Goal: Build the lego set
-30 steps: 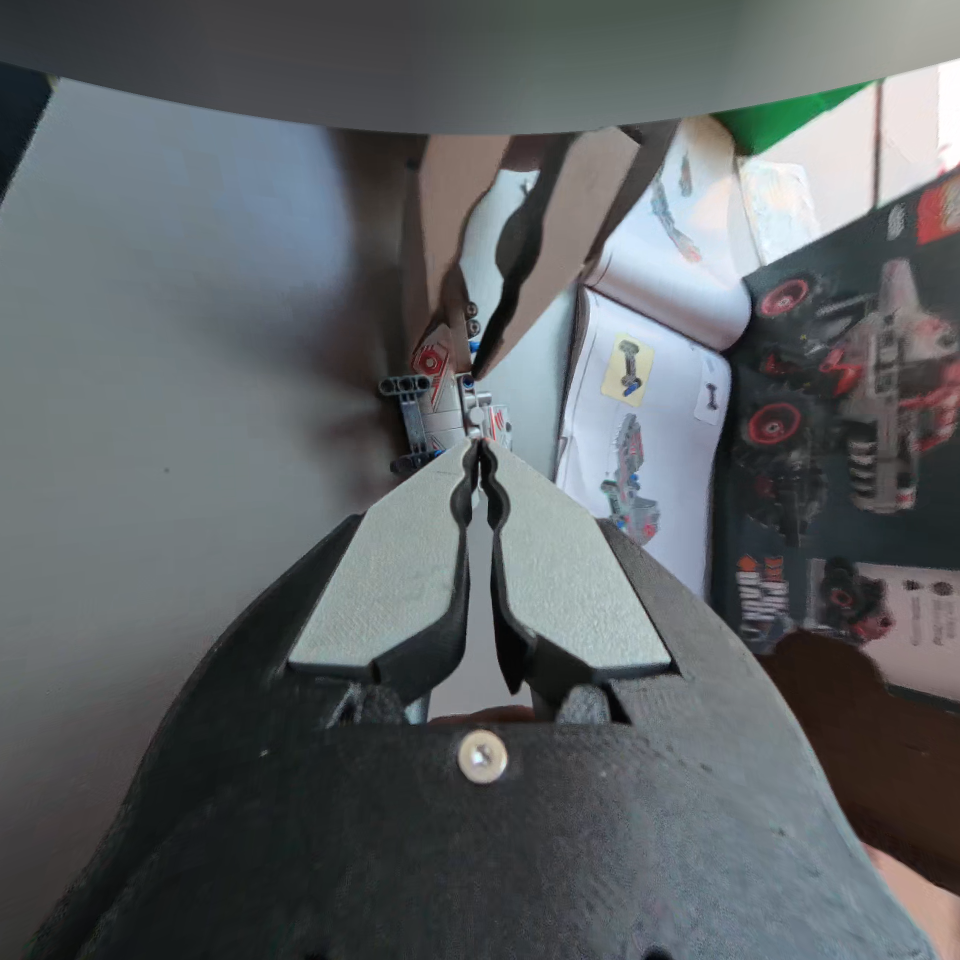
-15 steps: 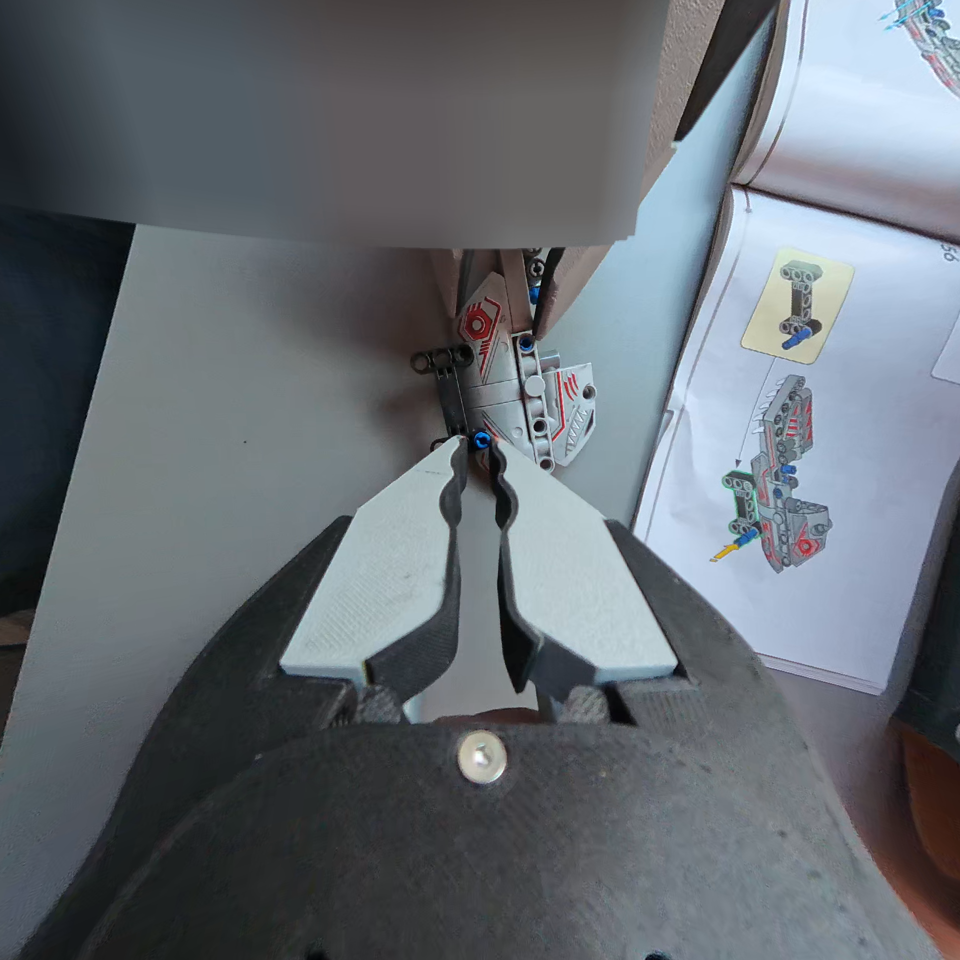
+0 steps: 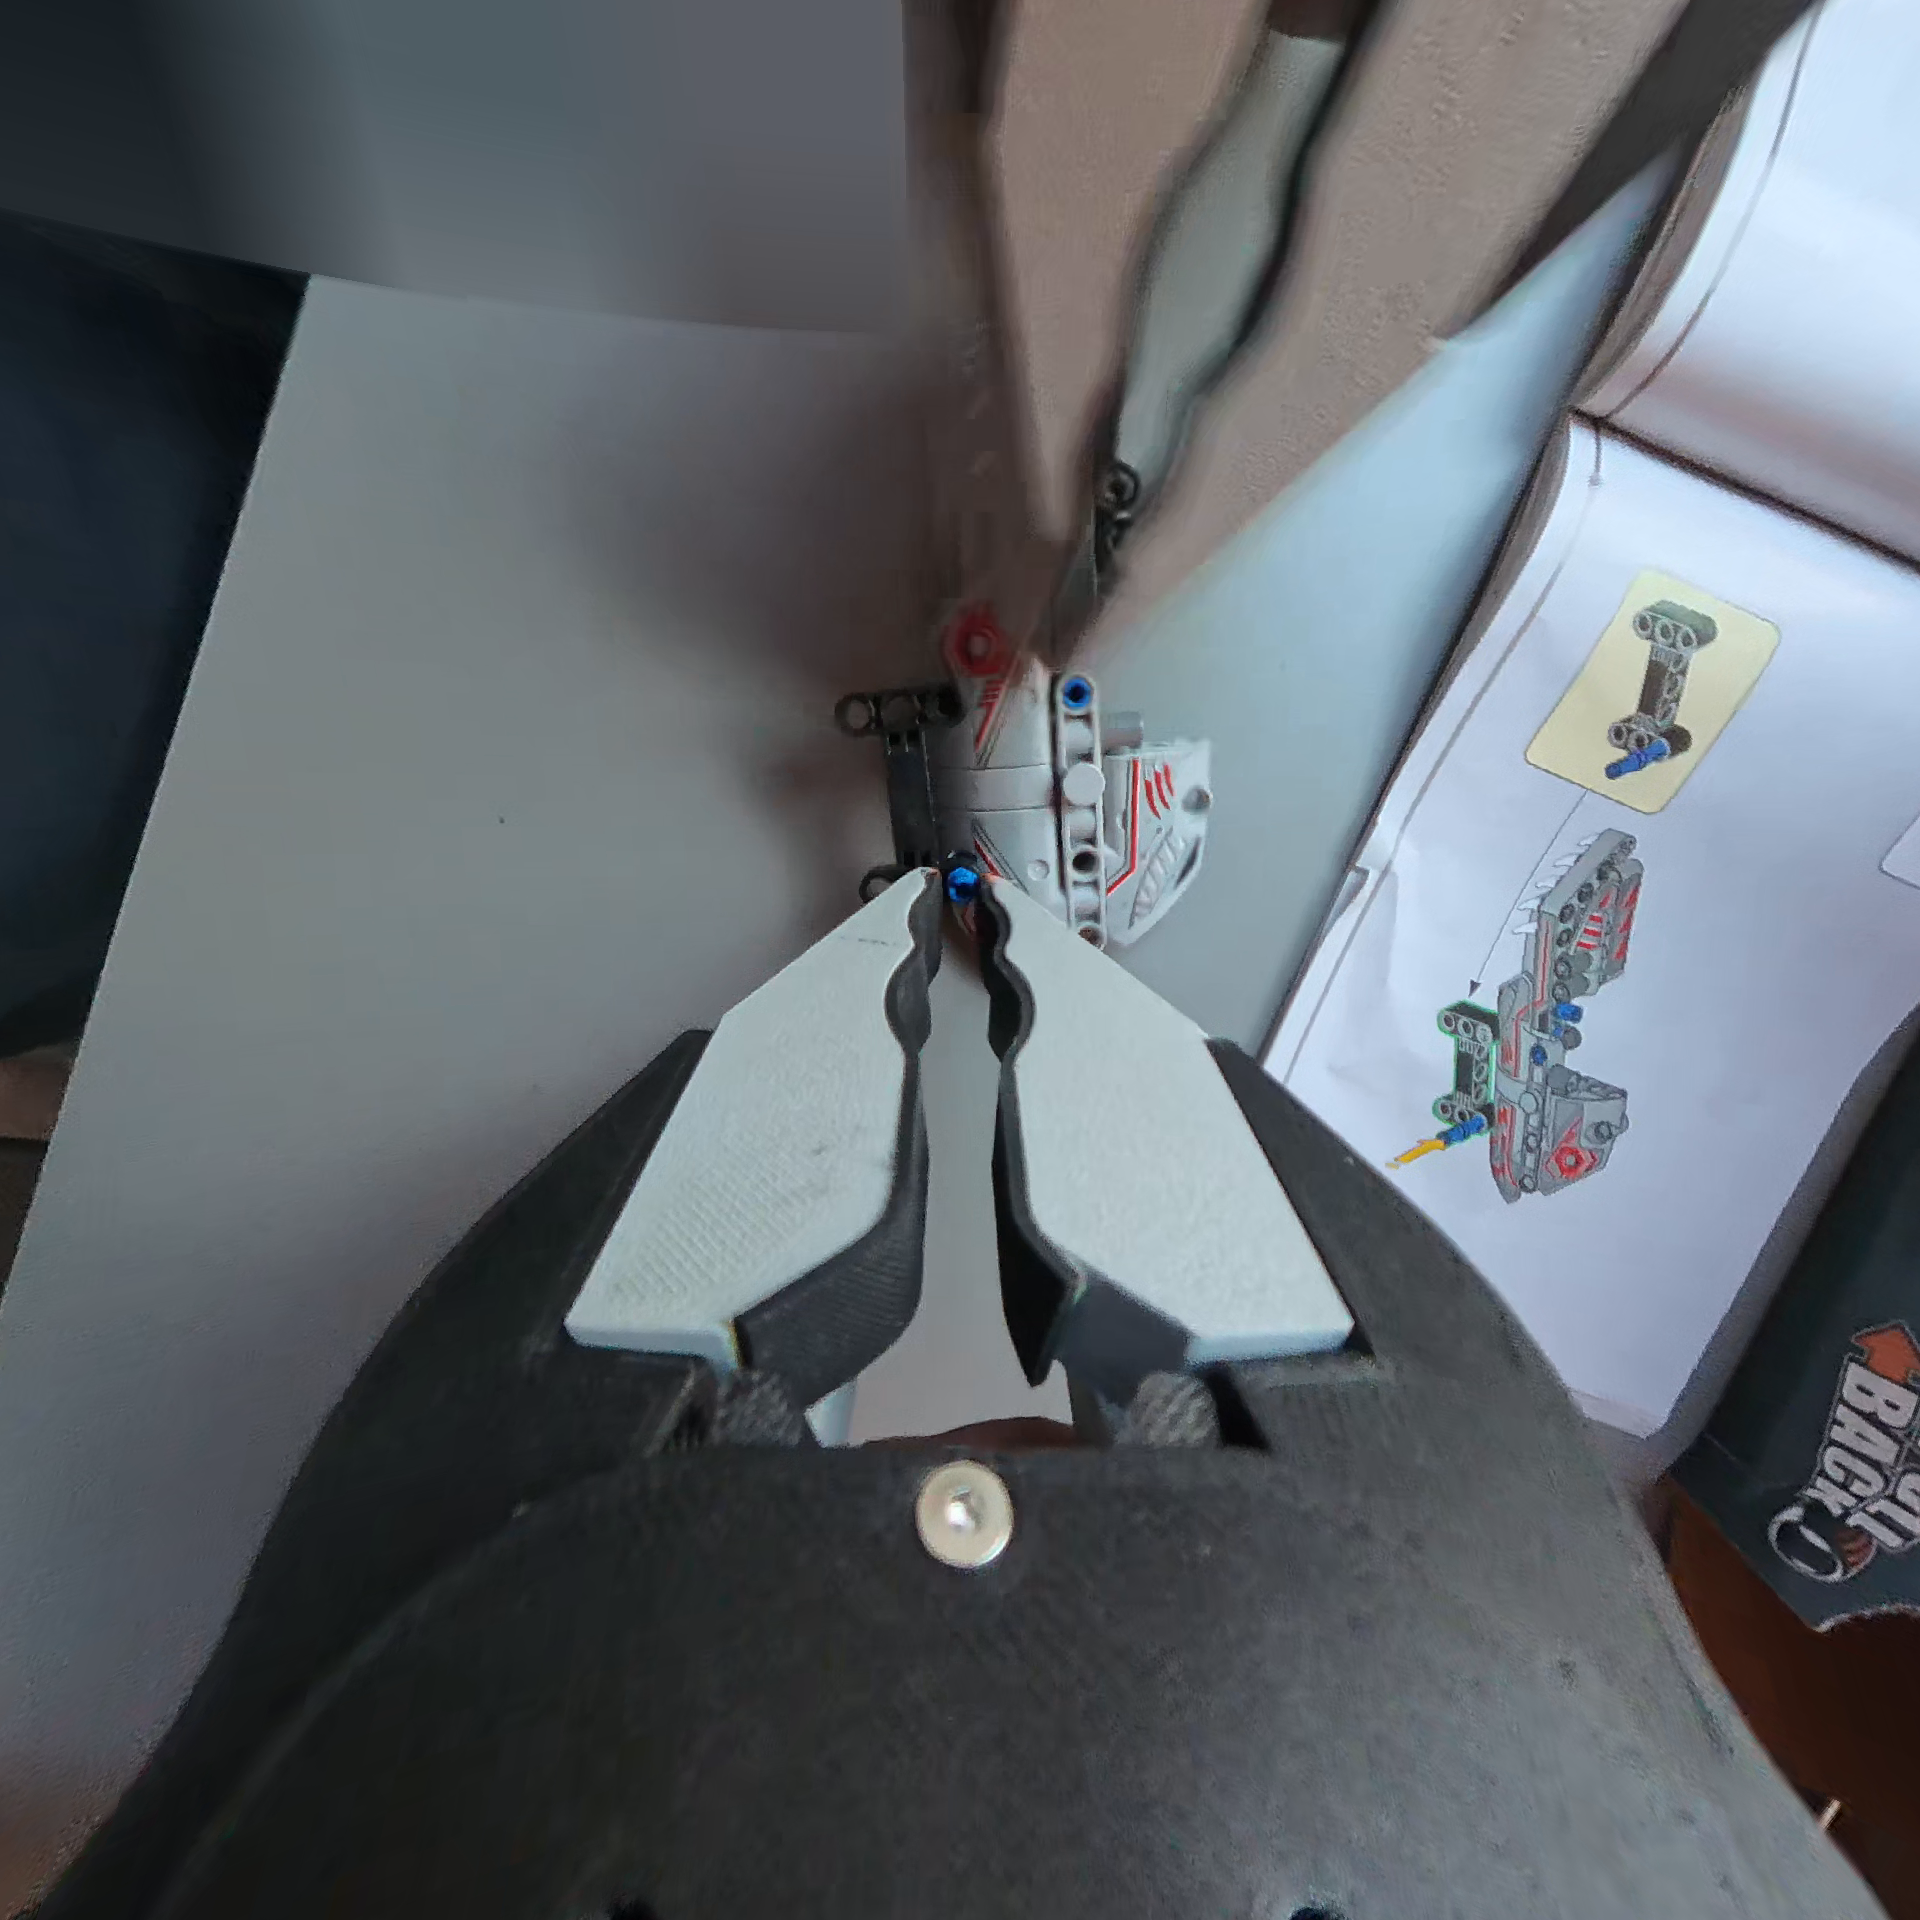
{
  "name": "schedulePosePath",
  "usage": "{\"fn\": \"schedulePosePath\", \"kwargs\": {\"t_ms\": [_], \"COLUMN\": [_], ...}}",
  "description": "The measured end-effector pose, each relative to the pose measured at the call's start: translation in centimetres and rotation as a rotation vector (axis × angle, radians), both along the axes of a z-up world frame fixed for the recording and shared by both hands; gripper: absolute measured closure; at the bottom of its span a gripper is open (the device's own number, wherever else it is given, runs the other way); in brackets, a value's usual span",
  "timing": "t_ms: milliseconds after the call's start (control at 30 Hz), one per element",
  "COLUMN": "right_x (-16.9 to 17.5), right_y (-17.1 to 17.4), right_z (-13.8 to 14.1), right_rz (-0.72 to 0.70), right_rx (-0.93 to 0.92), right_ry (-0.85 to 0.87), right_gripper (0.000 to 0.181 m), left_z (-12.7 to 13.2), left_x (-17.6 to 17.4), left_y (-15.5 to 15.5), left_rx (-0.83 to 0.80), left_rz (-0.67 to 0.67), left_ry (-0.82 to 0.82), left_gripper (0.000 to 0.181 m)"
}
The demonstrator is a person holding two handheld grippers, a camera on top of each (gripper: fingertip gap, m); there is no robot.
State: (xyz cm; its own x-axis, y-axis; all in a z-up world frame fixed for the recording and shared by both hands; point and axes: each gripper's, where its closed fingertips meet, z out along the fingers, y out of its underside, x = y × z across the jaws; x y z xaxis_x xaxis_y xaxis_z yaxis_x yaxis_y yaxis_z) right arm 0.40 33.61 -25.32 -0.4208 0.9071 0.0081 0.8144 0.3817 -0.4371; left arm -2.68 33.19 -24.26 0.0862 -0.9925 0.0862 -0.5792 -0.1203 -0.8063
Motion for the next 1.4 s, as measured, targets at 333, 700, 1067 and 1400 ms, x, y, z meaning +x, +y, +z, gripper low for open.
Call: {"fn": "schedulePosePath", "kwargs": {"t_ms": [333, 700, 1067, 1400], "right_x": [-0.6, -1.1, -1.5, -2.0], "right_y": [-0.1, -0.8, -1.4, -1.9], "right_z": [0.1, 0.0, 0.0, 0.0], "right_rz": [0.009, 0.101, 0.146, 0.071], "right_rx": [-0.026, 0.032, 0.094, 0.062], "right_ry": [-0.01, -0.101, -0.192, -0.164], "right_gripper": [0.18, 0.18, 0.181, 0.18], "left_z": [-0.5, -0.9, -1.1, 1.6], "left_x": [-0.5, -0.1, 0.2, -2.2], "left_y": [0.7, 0.3, 0.1, -0.4], "left_rx": [-0.061, -0.184, -0.18, -0.225], "left_rz": [0.063, 0.052, 0.058, 0.139], "left_ry": [0.024, -0.012, -0.006, -0.081], "left_gripper": [0.176, 0.169, 0.171, 0.134]}}
